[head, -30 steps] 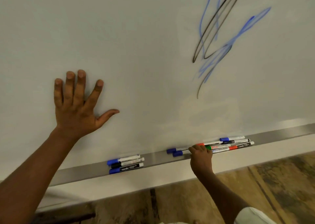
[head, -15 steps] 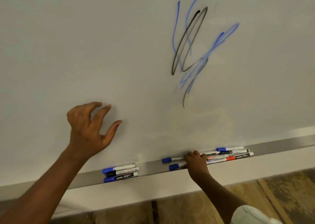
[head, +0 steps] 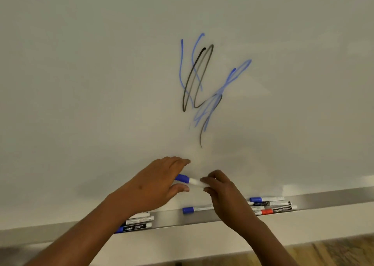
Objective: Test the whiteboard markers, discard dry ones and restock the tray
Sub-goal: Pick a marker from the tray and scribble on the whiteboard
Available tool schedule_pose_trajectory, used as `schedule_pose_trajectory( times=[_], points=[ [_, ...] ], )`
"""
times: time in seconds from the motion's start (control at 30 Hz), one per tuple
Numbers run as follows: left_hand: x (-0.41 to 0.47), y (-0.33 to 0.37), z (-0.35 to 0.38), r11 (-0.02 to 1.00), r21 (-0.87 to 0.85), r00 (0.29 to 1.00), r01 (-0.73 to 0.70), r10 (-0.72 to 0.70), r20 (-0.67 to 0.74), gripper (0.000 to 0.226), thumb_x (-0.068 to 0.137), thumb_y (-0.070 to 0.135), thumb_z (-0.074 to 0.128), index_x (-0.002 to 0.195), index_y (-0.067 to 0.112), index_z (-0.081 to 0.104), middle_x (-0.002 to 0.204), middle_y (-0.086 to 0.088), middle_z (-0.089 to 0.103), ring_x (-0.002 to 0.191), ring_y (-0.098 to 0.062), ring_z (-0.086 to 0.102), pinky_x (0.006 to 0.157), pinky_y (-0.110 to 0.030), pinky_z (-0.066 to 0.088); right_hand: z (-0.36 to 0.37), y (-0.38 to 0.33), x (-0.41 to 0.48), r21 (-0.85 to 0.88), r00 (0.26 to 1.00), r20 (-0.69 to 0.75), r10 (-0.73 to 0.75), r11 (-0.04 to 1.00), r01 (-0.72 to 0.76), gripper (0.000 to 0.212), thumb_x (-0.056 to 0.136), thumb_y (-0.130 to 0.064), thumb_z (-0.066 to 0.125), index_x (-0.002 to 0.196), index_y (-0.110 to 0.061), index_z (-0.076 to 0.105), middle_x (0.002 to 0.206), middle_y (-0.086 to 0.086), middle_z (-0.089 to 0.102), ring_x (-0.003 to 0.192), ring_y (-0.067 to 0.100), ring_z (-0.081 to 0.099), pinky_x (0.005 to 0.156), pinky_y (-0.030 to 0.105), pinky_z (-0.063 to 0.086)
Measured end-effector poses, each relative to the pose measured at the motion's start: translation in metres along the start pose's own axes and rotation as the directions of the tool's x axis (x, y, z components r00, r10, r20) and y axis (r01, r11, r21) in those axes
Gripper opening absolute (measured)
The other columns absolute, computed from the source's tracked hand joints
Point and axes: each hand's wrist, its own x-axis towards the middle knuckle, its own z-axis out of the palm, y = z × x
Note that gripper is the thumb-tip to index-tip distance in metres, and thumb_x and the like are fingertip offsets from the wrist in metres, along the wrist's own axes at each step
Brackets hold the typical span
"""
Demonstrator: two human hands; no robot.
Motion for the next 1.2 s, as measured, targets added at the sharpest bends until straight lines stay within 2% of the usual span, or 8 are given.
schedule_pose_trajectory(
  times=[0.13,0.2,0.33,0.43,0.6,1.0,1.1,1.2],
  points=[
    [0.019,0.021,0.001,0.998,-0.037,0.999,-0.044,0.046,0.029,0.041,0.088,0.041,0.032,0.104,0.021,0.064,0.087,0.006,0.068,0.072,-0.009,0.063,0.064,-0.024,0.055,-0.070,-0.033,0.008,0.279,0.967,-0.254,0.004,0.958,0.069,0.016,0.083,-0.026,0.069,0.097,-0.018,0.071,0.092,-0.010,0.064,0.087,0.000,0.059,0.077,0.005,0.046],
    [0.026,0.034,-0.010,0.997,-0.072,0.999,-0.039,0.040,0.012,0.052,0.091,0.052,0.023,0.109,0.020,0.059,0.093,0.007,0.061,0.079,-0.009,0.055,0.072,-0.023,0.046,-0.094,-0.039,0.004,0.454,0.946,-0.312,0.090,0.889,0.065,0.028,0.077,-0.048,0.069,0.092,-0.024,0.070,0.086,-0.015,0.068,0.084,0.005,0.065,0.073,0.010,0.052],
    [0.026,0.057,-0.027,0.971,-0.233,0.991,-0.059,0.084,0.100,0.018,0.098,0.038,0.032,0.103,0.024,0.042,0.082,0.017,0.039,0.068,-0.005,0.039,0.063,-0.014,0.033,-0.123,-0.054,-0.005,0.807,0.961,-0.144,0.235,0.590,-0.023,0.044,0.061,-0.060,0.077,0.081,-0.022,0.068,0.070,-0.002,0.068,0.061,0.016,0.066,0.057,0.023,0.055],
    [0.023,0.071,-0.033,0.947,-0.320,0.964,-0.044,0.125,0.236,0.008,0.101,0.031,0.035,0.106,0.027,0.040,0.083,0.021,0.040,0.073,-0.002,0.043,0.070,-0.017,0.039,-0.127,-0.065,-0.009,0.736,0.993,-0.095,0.075,0.677,0.020,0.034,0.074,-0.056,0.069,0.075,-0.022,0.063,0.059,-0.008,0.061,0.050,0.008,0.056,0.050,0.020,0.045],
    [0.014,0.078,-0.041,0.927,-0.350,0.971,-0.135,0.195,0.140,0.027,0.092,0.056,0.025,0.115,0.047,0.036,0.118,0.018,0.049,0.100,0.006,0.044,0.090,-0.007,0.032,-0.143,-0.074,-0.012,0.773,0.996,0.064,0.066,0.628,-0.091,0.029,0.082,-0.054,0.056,0.072,-0.027,0.054,0.049,0.000,0.057,0.045,0.008,0.053,0.050,0.018,0.043],
    [-0.001,0.057,-0.062,0.958,-0.214,0.981,-0.189,0.177,-0.074,0.041,0.084,0.070,0.036,0.120,0.052,0.032,0.083,0.016,0.058,0.077,-0.001,0.049,0.066,-0.003,0.035,-0.155,-0.098,0.002,0.817,0.995,0.097,-0.037,0.574,-0.058,0.016,0.080,-0.043,0.058,0.075,-0.029,0.053,0.055,0.005,0.063,0.046,0.009,0.057,0.049,0.020,0.047],
    [0.004,0.034,-0.091,0.987,-0.139,0.977,-0.082,0.052,-0.206,0.076,0.063,0.075,0.061,0.124,0.059,0.018,0.094,0.021,0.040,0.085,-0.001,0.045,0.073,-0.006,0.038,-0.166,-0.097,0.016,0.762,0.995,-0.083,-0.056,0.640,0.100,0.019,0.081,-0.038,0.064,0.090,-0.024,0.055,0.069,0.008,0.072,0.052,0.018,0.064,0.046,0.027,0.049],
    [0.018,0.007,-0.121,1.000,0.022,0.815,-0.015,0.025,-0.580,0.065,0.077,0.055,0.062,0.127,0.019,0.040,0.096,0.005,0.041,0.079,-0.006,0.039,0.078,-0.016,0.037,-0.170,-0.082,0.043,0.449,0.904,-0.423,-0.064,0.852,0.270,0.019,0.081,-0.021,0.072,0.091,-0.011,0.060,0.071,-0.003,0.072,0.057,0.010,0.066,0.048,0.024,0.050]
  ],
)
